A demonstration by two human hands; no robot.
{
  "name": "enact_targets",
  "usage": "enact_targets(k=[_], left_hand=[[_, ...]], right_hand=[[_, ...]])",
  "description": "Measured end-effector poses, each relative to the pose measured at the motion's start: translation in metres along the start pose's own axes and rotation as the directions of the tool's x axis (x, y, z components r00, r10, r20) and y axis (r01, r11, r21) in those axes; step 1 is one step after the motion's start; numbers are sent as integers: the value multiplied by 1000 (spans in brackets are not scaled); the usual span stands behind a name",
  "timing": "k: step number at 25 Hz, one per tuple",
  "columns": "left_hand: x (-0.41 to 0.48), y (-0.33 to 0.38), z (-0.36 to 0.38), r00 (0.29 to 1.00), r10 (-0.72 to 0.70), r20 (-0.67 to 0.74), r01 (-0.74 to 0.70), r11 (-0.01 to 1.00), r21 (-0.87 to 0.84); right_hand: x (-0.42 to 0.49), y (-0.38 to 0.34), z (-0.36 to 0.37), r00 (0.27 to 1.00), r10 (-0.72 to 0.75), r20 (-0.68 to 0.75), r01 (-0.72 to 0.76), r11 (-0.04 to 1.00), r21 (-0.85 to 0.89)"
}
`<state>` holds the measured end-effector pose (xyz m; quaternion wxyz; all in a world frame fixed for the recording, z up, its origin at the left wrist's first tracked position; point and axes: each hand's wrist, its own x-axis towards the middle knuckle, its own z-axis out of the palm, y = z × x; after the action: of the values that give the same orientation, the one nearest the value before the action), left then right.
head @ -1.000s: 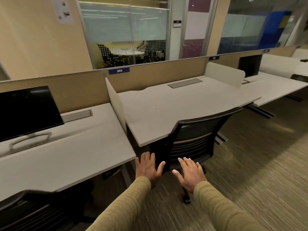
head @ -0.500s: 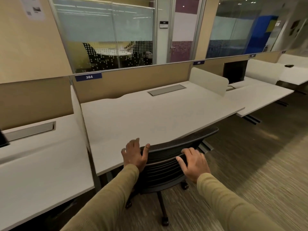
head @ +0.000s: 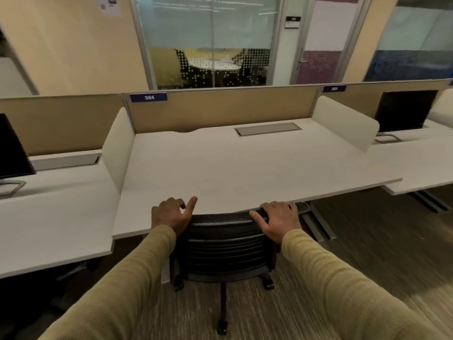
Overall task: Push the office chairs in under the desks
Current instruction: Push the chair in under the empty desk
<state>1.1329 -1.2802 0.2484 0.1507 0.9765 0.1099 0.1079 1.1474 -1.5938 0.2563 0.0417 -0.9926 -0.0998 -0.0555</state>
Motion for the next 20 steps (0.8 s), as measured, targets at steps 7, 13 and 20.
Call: enact_targets(k=[7, 13, 20], left_hand=[[-9, 10, 6, 993, -111, -31, 108, 991, -78], [-3, -6, 7, 975, -163, -149, 137, 976, -168], [-9, 1, 12, 965, -219, -147, 187, 961, -206]], right_hand=[[46, 25, -9, 930, -274, 245, 265, 962, 72], [47, 21, 9, 927, -346, 145, 329, 936, 129], [46, 33, 17, 892, -421, 165, 396, 903, 165]])
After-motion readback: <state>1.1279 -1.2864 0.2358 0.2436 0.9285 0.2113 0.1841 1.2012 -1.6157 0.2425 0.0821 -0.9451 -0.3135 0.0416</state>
